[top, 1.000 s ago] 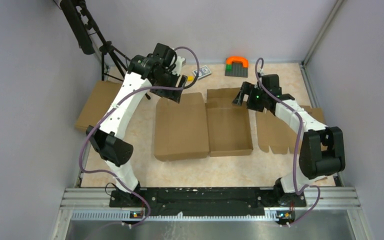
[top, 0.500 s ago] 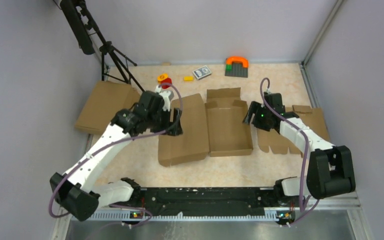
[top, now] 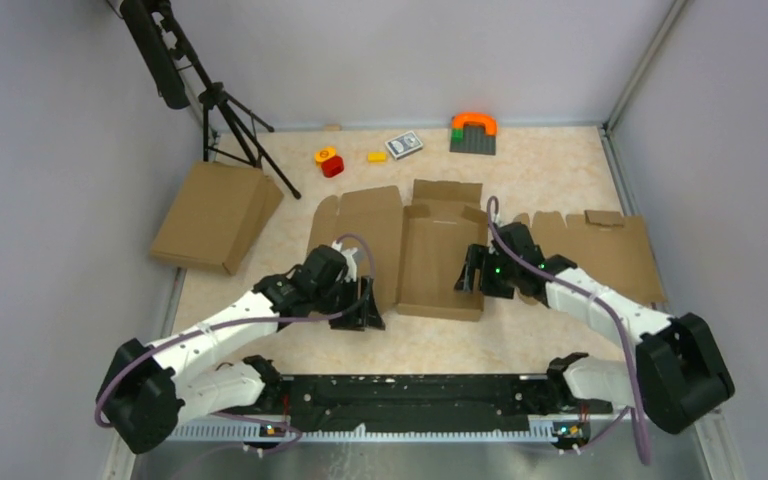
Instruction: Fold the paper box
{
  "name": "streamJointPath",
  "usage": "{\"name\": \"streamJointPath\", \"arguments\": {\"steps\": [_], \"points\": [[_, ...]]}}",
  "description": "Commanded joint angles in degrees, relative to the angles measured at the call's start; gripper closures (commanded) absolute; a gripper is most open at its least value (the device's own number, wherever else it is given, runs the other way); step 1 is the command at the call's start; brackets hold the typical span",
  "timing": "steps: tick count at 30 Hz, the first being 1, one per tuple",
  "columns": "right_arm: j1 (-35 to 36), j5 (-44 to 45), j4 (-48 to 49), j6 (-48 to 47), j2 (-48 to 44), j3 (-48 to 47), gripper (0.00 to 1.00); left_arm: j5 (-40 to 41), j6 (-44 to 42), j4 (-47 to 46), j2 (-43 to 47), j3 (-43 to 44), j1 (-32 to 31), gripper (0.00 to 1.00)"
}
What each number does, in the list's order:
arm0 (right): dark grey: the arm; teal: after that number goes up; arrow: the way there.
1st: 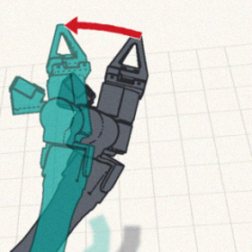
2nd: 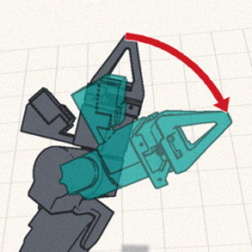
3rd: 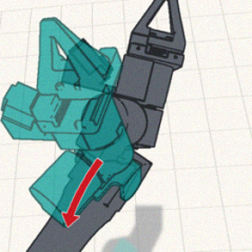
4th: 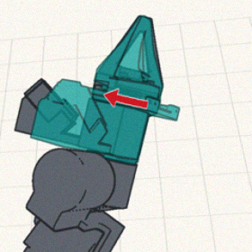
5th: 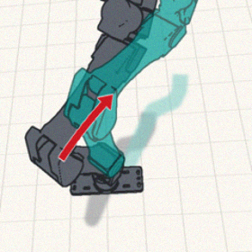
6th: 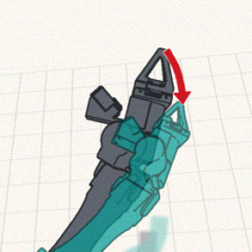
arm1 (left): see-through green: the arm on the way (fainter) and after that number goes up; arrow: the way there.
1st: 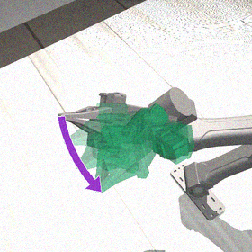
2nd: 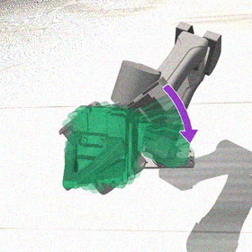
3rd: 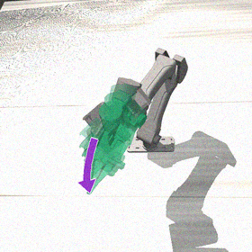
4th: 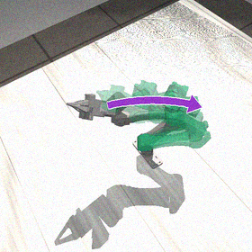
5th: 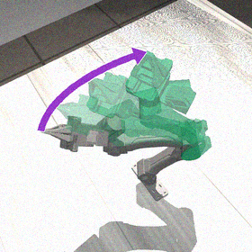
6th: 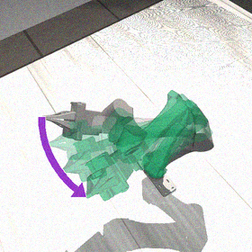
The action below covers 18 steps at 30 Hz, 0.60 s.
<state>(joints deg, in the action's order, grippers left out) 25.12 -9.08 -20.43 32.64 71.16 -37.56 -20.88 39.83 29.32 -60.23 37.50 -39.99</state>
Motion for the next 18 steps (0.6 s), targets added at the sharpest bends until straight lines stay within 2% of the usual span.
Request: {"name": "streamJointPath", "arguments": {"steps": [1,4,7,12,16,18], "points": [[7.97,3.63,0.81,7.28,-7.77,2.73,0.30,4.64,7.69,-9.73,-0.13,-4.47,-1.10,0.40],[11.45,1.58,2.55,10.54,-9.15,4.63,0.30,11.33,6.21,-7.96,1.77,-3.91,-0.97,0.37],[17.98,2.96,3.95,13.56,-8.91,5.98,0.31,16.59,1.86,-6.88,2.13,-2.32,-0.46,0.36],[28.25,5.46,8.46,18.62,-5.79,5.97,0.32,17.54,-8.07,-9.71,0.12,0.04,0.06,0.33],[35.16,6.49,11.94,19.94,0.08,2.07,0.31,18.89,-10.51,-12.16,-0.03,0.92,1.66,0.33],[36.21,5.78,12.59,19.29,1.73,0.19,0.31,18.26,-11.38,-15.24,-0.05,-0.08,2.79,0.34]]}}
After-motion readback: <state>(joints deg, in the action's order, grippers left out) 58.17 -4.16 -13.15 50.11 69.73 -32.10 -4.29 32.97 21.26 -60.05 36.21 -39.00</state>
